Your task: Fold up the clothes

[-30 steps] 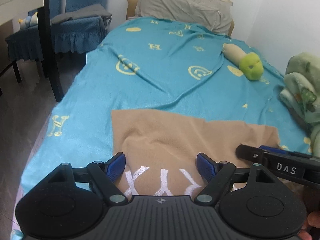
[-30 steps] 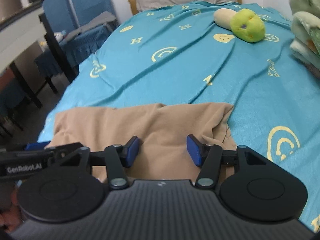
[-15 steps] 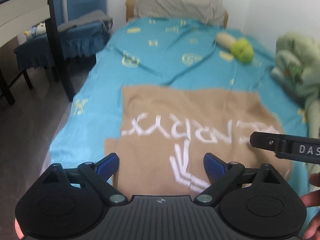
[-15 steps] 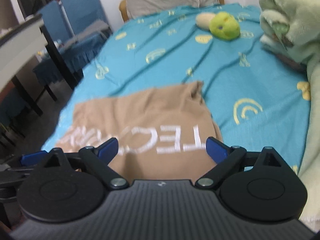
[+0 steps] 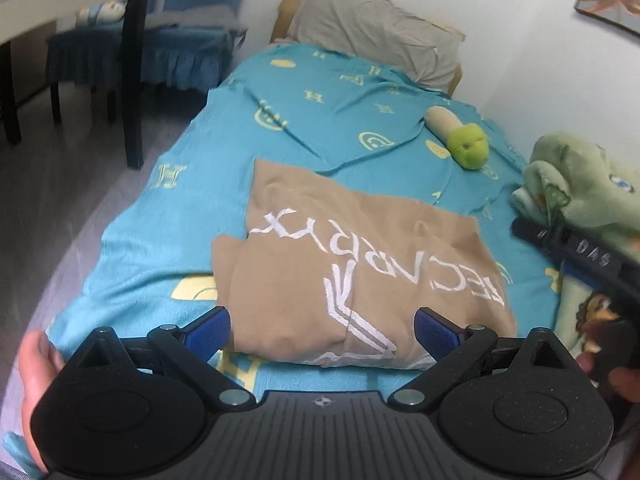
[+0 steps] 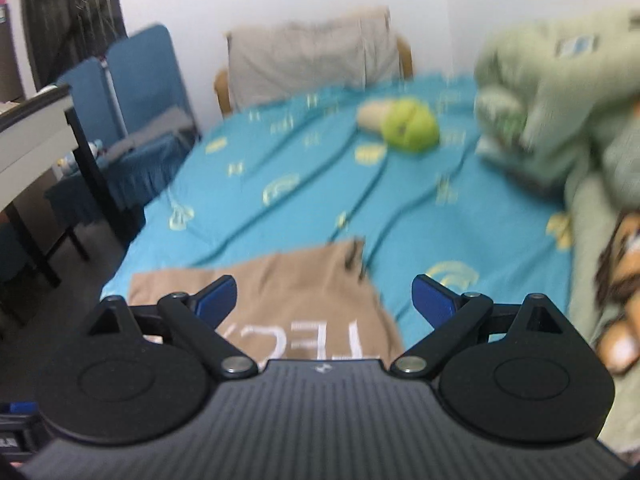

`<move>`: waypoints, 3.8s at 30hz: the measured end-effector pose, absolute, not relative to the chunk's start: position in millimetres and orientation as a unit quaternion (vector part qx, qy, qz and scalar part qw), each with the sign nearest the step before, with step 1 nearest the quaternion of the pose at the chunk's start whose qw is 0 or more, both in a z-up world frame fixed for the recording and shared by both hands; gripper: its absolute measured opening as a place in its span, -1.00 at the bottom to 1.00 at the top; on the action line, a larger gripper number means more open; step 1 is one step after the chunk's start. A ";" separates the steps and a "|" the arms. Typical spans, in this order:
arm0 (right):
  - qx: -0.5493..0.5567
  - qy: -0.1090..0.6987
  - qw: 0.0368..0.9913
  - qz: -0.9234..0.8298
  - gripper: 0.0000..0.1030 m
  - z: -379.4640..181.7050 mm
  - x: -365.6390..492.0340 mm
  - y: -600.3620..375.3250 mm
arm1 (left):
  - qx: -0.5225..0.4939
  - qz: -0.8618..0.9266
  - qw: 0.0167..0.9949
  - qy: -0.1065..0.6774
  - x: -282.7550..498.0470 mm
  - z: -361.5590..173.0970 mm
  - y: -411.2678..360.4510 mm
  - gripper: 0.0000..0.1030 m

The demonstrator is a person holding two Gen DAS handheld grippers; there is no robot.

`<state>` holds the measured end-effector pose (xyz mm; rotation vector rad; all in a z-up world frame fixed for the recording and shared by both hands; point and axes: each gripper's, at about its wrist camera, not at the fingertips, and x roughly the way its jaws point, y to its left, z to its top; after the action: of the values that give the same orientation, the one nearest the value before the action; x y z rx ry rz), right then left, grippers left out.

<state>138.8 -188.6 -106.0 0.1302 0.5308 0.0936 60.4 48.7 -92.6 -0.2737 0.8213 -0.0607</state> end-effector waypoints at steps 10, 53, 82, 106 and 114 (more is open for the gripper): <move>0.027 0.216 0.974 0.063 0.86 -83.8 113.6 -178.3 | -0.387 -0.044 0.793 0.469 86.6 -152.2 89.2 0.88; 0.613 0.396 0.684 0.012 -0.32 -207.9 127.5 -219.5 | -0.574 -0.050 0.752 0.320 99.5 -180.9 111.4 -0.56; 0.546 0.170 0.820 0.002 -0.49 65.5 63.0 -461.4 | -0.469 -0.259 0.781 0.321 159.0 85.6 -162.7 -0.56; 0.315 0.093 0.929 -0.170 -0.49 40.5 97.7 -611.4 | -0.279 -0.436 0.789 0.331 273.8 8.2 -480.6 -0.45; 0.337 0.135 0.908 -0.208 -0.36 29.9 76.9 -600.3 | -0.136 -0.444 0.835 0.295 250.5 20.3 -485.1 0.29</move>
<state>76.9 -600.3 29.9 0.6950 0.2785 -0.4294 250.5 -485.1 20.3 -0.2872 0.6249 -0.9411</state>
